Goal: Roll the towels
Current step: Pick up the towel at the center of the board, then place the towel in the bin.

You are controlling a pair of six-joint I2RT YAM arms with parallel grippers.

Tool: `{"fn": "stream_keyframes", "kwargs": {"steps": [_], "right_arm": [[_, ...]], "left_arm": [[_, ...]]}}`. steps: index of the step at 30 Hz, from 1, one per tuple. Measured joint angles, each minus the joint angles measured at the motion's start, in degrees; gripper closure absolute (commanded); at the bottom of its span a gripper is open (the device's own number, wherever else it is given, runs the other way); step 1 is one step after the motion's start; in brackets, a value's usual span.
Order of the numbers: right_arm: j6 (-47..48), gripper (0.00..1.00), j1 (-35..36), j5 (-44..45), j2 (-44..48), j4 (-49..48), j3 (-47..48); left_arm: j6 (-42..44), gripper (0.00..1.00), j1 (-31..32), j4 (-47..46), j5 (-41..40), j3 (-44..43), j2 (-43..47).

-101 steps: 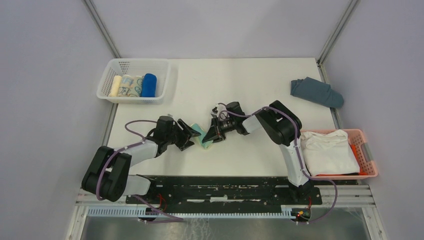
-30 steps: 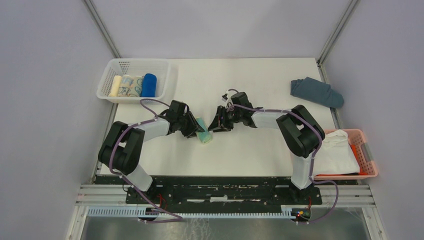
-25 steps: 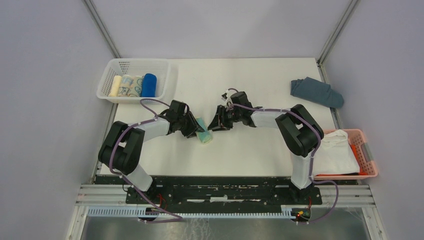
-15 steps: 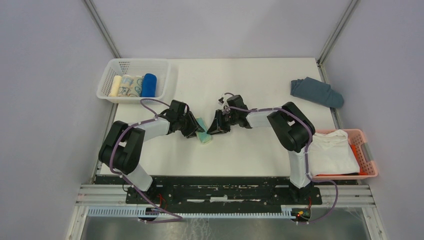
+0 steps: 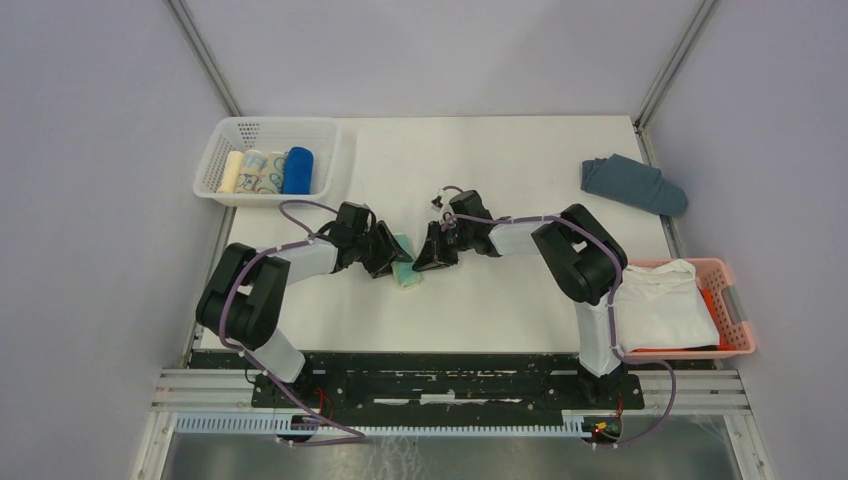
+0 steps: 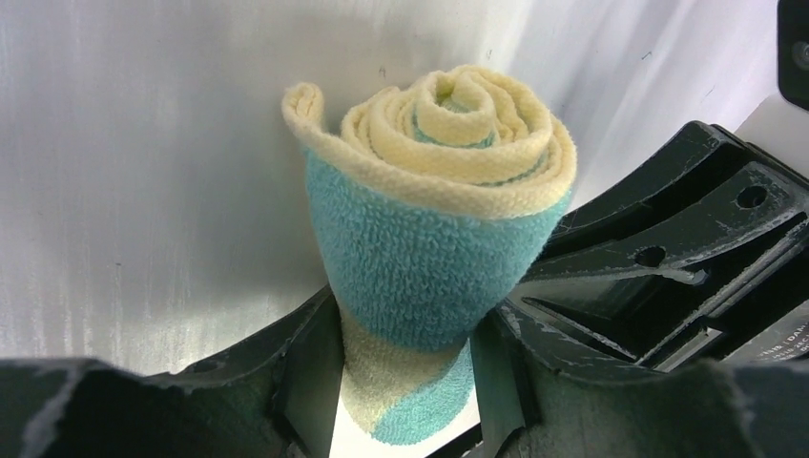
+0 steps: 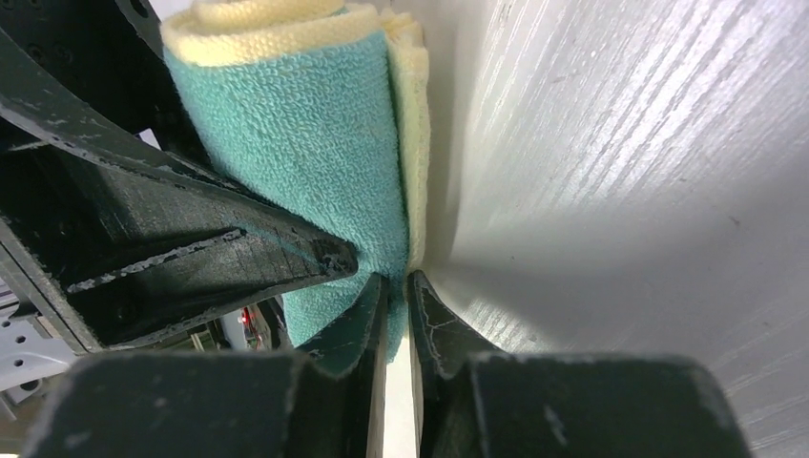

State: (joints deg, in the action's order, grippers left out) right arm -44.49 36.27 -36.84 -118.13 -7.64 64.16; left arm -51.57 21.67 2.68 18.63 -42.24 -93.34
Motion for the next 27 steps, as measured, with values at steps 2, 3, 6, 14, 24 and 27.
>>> {"fn": "stream_keyframes", "kwargs": {"steps": [2,3,6,14,24,27], "right_arm": [[0.00,0.83,0.02,0.00,-0.02,0.44,0.24],[0.02,0.83,0.04,0.00,-0.02,0.74,0.35],[0.46,0.80,0.04,0.02,-0.02,1.66,0.70],[7.17,0.60,1.11,5.16,5.09,10.03,1.09],[20.48,0.40,1.53,12.66,24.61,30.03,-1.18],[23.34,0.35,1.33,15.13,28.13,33.94,-2.21]], "left_arm": [[-0.13,0.50,0.42,-0.55,-0.37,0.04,-0.15],[-0.24,0.54,0.59,-0.81,-0.50,0.04,-0.35],[-0.42,0.61,0.70,-1.36,-0.74,-0.13,-1.09],[2.82,0.71,1.57,6.21,-4.66,-4.92,-1.27],[19.45,0.79,-10.43,25.86,-9.53,-30.10,-1.29],[24.30,0.79,-14.34,29.07,-9.31,-39.54,-2.47]]}}
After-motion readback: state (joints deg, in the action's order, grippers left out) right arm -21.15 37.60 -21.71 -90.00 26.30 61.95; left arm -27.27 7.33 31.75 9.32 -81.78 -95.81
